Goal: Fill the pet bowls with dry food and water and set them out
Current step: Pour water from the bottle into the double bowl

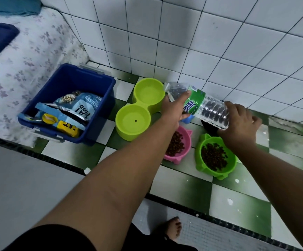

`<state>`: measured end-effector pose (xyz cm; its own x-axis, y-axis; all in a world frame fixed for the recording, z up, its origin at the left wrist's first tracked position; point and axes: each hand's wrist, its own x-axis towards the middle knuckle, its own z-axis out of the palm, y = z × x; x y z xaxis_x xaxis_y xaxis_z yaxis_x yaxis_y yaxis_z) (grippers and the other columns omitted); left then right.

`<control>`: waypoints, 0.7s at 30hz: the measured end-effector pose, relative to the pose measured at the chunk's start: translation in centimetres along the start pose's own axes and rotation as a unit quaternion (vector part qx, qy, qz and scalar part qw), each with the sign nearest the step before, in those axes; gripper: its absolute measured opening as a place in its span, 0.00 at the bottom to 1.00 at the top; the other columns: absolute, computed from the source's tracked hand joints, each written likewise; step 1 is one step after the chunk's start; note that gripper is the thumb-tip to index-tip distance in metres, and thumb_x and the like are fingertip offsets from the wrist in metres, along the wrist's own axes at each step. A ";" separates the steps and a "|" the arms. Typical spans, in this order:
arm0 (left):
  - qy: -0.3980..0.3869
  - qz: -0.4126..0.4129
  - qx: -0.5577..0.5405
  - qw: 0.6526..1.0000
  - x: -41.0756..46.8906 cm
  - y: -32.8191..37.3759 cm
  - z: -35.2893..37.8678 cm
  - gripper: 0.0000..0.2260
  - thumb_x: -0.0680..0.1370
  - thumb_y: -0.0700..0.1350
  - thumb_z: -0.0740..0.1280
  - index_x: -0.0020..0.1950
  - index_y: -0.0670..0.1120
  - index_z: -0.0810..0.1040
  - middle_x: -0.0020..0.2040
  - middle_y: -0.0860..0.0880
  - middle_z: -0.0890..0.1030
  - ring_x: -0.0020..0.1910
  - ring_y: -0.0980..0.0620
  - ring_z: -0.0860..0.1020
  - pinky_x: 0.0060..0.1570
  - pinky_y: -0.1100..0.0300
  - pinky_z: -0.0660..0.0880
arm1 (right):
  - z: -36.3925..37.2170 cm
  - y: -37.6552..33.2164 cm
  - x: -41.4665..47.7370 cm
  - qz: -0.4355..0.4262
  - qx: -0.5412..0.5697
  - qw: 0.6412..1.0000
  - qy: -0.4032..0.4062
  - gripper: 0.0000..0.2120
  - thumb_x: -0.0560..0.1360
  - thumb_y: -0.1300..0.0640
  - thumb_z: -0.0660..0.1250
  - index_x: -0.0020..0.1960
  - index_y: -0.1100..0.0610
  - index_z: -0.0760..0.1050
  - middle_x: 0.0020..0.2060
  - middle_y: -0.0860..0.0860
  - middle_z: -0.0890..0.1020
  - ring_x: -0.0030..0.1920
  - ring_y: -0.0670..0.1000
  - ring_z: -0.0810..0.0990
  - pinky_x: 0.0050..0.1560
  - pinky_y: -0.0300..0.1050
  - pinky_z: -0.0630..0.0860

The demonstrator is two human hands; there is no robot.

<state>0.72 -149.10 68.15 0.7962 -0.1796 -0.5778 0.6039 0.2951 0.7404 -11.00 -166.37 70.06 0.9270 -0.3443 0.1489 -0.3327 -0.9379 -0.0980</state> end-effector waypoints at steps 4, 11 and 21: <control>0.001 0.000 0.001 1.000 0.4 0.0 -0.1 0.42 0.66 0.55 0.83 0.75 0.51 0.68 0.66 0.40 0.79 0.54 0.39 0.84 0.39 0.49 0.84 | 0.1 -0.1 0.0 0.000 -0.003 1.000 0.000 0.46 0.62 0.54 0.80 0.75 0.47 0.61 0.67 0.53 0.72 0.67 0.57 0.69 0.66 0.63 0.61; -0.009 -0.012 -0.006 1.000 1.0 0.1 -0.6 0.35 0.71 0.52 0.80 0.73 0.47 0.70 0.61 0.39 0.82 0.52 0.39 0.85 0.39 0.48 0.85 | -0.4 -0.5 0.1 -0.013 -0.014 1.000 0.006 0.45 0.62 0.56 0.80 0.74 0.47 0.62 0.66 0.52 0.72 0.66 0.57 0.69 0.67 0.63 0.61; -0.011 -0.026 0.010 1.000 0.6 0.9 -0.9 0.35 0.74 0.50 0.78 0.77 0.48 0.66 0.61 0.39 0.81 0.49 0.40 0.85 0.37 0.51 0.84 | -1.0 -0.9 -0.3 -0.014 -0.029 0.999 0.006 0.45 0.62 0.55 0.79 0.75 0.47 0.62 0.66 0.52 0.72 0.66 0.56 0.69 0.66 0.61 0.61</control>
<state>1.68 -148.09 68.13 0.7636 -0.2150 -0.6089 0.6457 0.2658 0.7158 -11.16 -165.50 71.06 0.9340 -0.3183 0.1620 -0.3166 -0.9478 -0.0372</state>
